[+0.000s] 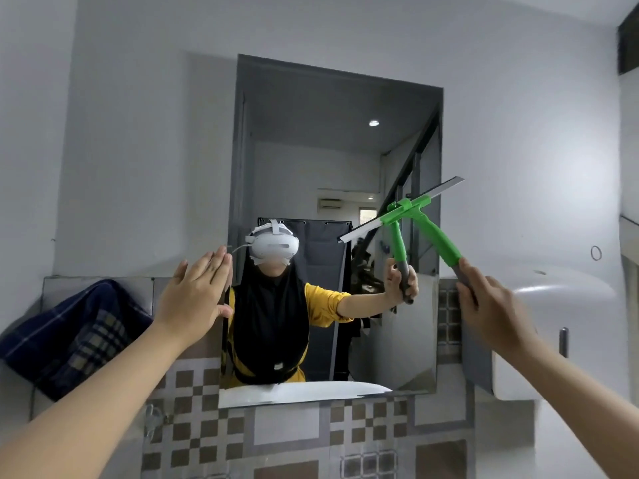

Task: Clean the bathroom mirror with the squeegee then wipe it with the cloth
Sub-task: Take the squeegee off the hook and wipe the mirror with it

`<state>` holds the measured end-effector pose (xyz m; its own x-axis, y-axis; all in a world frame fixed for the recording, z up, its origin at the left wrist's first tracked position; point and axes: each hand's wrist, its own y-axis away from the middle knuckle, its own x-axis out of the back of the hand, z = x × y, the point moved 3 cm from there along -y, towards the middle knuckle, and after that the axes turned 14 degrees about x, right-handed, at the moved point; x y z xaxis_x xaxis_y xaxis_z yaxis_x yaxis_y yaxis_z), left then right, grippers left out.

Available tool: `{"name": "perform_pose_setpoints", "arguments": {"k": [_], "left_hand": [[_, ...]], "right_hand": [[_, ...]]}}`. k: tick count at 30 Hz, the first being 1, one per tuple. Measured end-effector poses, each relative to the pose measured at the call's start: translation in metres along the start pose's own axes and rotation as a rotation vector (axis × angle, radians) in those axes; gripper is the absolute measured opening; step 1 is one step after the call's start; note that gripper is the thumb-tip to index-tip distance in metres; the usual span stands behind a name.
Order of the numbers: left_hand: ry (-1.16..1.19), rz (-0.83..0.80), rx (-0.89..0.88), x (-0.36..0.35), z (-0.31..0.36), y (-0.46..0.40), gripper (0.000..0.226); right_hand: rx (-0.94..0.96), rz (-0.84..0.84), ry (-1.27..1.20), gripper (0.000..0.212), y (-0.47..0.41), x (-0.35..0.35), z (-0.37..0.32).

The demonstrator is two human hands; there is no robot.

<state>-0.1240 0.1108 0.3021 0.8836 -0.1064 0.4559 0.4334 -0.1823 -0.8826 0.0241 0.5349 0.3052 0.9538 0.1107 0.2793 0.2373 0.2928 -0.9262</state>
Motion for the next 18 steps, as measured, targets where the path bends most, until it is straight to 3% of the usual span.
{"name": "perform_pose_setpoints", "arguments": {"k": [15,18], "left_hand": [[0.015,-0.052,0.05,-0.012,0.001,-0.003,0.104],[0.071,-0.047,0.07,-0.006,0.003,0.001,0.09]], "right_hand": [[-0.651,0.149,-0.391,0.03,-0.01,-0.029,-0.134],[-0.746,0.194,-0.474,0.024,-0.02,-0.03,-0.157]]}}
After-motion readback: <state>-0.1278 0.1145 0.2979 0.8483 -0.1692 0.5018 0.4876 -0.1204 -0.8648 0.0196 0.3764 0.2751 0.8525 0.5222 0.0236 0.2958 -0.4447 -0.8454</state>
